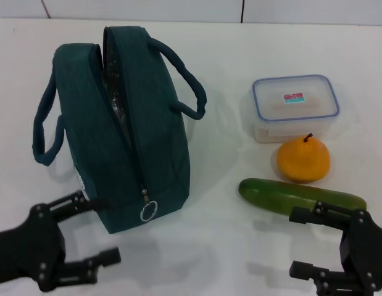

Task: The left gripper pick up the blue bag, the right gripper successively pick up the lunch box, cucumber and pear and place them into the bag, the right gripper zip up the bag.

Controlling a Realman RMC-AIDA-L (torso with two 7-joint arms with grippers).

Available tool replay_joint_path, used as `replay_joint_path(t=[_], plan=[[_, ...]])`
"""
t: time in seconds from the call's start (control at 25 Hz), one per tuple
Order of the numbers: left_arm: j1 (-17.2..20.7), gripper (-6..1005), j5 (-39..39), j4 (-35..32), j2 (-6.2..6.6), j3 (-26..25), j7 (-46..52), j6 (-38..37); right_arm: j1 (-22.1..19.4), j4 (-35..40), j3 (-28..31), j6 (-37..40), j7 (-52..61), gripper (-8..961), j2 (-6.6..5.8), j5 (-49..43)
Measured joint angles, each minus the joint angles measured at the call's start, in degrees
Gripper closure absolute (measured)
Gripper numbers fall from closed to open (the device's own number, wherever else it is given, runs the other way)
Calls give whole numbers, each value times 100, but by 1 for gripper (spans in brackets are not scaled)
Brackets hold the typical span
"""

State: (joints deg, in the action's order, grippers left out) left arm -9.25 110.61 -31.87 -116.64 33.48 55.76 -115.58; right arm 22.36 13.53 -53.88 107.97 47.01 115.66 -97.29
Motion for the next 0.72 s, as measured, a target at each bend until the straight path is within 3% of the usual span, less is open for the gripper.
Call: replay_joint_path(t=[0.24,0.48,0.72], plan=[[19,129,-808,-24,98,0,1288,-65,10,0,12,6,3,183,0,0],[-79,130,-1548,-67,324,0,2946,-69,13,0,18,8,10,183,0,0],[-226,132,-1910,-309,522,-15,3992,-61,21,0,15,0,9,183,0,0]])
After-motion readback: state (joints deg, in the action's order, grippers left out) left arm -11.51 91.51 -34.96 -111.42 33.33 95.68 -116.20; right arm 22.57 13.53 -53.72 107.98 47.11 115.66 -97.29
